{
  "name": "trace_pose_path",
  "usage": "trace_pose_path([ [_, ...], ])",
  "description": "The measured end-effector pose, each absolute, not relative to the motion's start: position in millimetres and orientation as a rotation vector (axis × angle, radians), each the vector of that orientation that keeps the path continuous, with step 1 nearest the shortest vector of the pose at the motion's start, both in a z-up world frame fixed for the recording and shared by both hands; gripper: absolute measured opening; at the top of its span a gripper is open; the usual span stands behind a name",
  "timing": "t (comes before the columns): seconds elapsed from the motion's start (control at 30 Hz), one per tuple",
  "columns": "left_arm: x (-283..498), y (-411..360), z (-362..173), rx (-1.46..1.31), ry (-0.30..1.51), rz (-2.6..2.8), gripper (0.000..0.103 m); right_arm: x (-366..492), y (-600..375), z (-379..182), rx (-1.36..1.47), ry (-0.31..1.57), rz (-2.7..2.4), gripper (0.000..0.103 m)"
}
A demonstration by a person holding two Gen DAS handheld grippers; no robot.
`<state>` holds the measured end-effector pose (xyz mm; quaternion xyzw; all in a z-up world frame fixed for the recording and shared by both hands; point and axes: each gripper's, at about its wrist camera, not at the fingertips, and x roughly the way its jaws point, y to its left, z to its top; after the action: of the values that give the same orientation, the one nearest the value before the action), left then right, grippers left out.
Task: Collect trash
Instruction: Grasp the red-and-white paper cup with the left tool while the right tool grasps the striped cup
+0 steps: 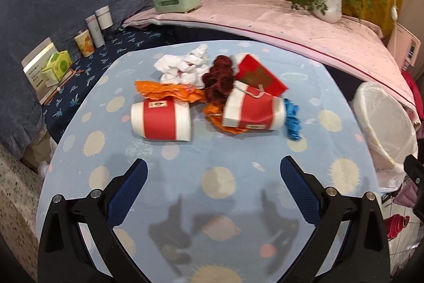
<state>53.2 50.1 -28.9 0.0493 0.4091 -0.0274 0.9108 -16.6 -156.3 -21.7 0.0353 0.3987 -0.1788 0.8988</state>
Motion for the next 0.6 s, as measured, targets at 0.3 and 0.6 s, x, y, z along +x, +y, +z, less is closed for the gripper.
trace_pose_path([
  [0.3, 95.1, 96.3, -49.1, 0.066, 0.860, -0.042, 0.096, 27.7, -129.2, -37.8, 0.073, 0.851, -0.296, 0.096],
  [0.6, 131.1, 119.7, -70.0, 0.032, 0.882, -0.029, 0.096, 64.9, -105.4, -55.1, 0.068, 0.887, -0.244, 0.096],
])
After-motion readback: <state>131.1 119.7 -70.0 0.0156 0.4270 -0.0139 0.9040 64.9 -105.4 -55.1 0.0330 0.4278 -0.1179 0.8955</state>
